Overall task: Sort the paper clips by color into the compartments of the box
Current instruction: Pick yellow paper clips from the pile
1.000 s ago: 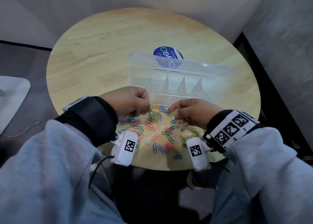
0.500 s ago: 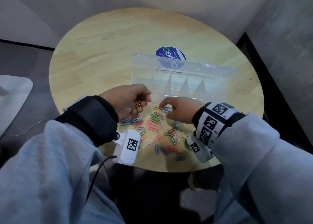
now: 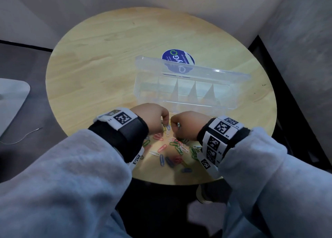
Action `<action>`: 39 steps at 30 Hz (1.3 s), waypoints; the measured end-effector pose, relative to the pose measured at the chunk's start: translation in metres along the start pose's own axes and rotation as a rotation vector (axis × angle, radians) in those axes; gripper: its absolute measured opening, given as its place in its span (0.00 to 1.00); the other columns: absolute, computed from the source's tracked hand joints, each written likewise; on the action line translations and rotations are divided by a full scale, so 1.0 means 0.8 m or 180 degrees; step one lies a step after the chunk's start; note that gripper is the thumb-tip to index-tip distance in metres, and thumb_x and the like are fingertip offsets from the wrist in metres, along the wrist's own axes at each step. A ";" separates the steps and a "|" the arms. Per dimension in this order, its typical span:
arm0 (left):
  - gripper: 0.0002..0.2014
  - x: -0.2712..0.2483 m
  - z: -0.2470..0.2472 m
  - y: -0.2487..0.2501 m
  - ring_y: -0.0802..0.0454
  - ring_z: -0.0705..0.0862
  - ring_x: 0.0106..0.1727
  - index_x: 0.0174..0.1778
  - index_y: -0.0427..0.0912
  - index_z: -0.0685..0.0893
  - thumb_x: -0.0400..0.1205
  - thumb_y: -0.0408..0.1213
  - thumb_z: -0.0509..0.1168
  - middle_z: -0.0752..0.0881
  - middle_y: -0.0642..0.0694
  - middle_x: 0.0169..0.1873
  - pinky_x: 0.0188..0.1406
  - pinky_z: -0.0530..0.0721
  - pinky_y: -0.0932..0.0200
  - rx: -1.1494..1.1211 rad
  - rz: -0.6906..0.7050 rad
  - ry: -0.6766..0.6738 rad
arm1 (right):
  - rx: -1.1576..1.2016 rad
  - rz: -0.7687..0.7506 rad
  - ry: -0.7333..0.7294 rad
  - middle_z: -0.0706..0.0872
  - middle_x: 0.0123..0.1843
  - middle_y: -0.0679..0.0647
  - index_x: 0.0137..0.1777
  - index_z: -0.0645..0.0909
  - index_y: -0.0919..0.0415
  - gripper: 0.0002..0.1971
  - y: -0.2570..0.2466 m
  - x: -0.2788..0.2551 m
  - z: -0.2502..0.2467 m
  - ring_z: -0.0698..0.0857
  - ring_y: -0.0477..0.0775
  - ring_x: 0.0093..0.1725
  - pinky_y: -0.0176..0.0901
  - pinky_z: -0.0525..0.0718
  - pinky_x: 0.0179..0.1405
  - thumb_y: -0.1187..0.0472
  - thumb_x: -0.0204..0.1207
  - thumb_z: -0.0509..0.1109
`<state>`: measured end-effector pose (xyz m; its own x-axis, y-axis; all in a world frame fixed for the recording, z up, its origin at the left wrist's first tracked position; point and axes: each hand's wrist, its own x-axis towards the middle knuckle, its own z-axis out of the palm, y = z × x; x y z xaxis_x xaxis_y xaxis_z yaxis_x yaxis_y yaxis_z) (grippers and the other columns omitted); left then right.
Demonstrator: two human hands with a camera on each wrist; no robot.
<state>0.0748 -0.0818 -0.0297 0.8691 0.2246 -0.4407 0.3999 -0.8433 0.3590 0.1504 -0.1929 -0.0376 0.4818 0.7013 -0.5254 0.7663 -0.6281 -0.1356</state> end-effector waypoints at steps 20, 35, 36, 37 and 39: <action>0.07 -0.006 -0.008 -0.024 0.60 0.73 0.27 0.33 0.48 0.81 0.74 0.36 0.71 0.77 0.55 0.25 0.23 0.66 0.64 -0.0143 -0.0169 -0.0093 | 0.0204 0.0507 0.0268 0.86 0.53 0.55 0.49 0.80 0.61 0.06 -0.004 0.018 0.005 0.84 0.57 0.50 0.44 0.81 0.45 0.60 0.77 0.65; 0.10 -0.028 -0.048 -0.057 0.53 0.76 0.31 0.30 0.43 0.78 0.77 0.30 0.67 0.82 0.45 0.33 0.26 0.71 0.67 -0.2605 -0.0379 0.0045 | 0.1071 0.0751 0.0152 0.84 0.37 0.52 0.35 0.83 0.58 0.03 -0.001 0.008 -0.006 0.81 0.52 0.39 0.46 0.83 0.42 0.65 0.65 0.74; 0.12 -0.027 -0.049 -0.056 0.55 0.76 0.28 0.29 0.42 0.75 0.78 0.28 0.65 0.81 0.46 0.31 0.23 0.69 0.69 -0.2827 -0.0430 0.0100 | 0.1059 0.0725 0.0188 0.84 0.36 0.51 0.35 0.81 0.56 0.05 -0.003 0.008 -0.005 0.81 0.52 0.40 0.43 0.81 0.40 0.65 0.66 0.73; 0.14 -0.027 -0.052 -0.056 0.57 0.75 0.25 0.28 0.42 0.73 0.78 0.26 0.63 0.81 0.45 0.30 0.19 0.68 0.70 -0.3049 -0.0479 0.0164 | 0.1031 0.0692 0.0197 0.83 0.35 0.49 0.36 0.80 0.55 0.05 -0.006 0.008 -0.005 0.81 0.51 0.40 0.41 0.80 0.39 0.64 0.67 0.74; 0.15 -0.026 -0.056 -0.057 0.59 0.74 0.19 0.26 0.42 0.70 0.78 0.24 0.59 0.81 0.43 0.28 0.14 0.66 0.72 -0.3442 -0.0519 0.0297 | 0.0869 0.0594 0.0109 0.82 0.35 0.49 0.37 0.79 0.55 0.05 -0.013 0.008 -0.002 0.81 0.52 0.41 0.40 0.78 0.37 0.62 0.70 0.73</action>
<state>0.0513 -0.0257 0.0002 0.7829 0.3690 -0.5009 0.5165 0.0633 0.8540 0.1465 -0.1815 -0.0384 0.6208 0.5735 -0.5345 0.5233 -0.8108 -0.2622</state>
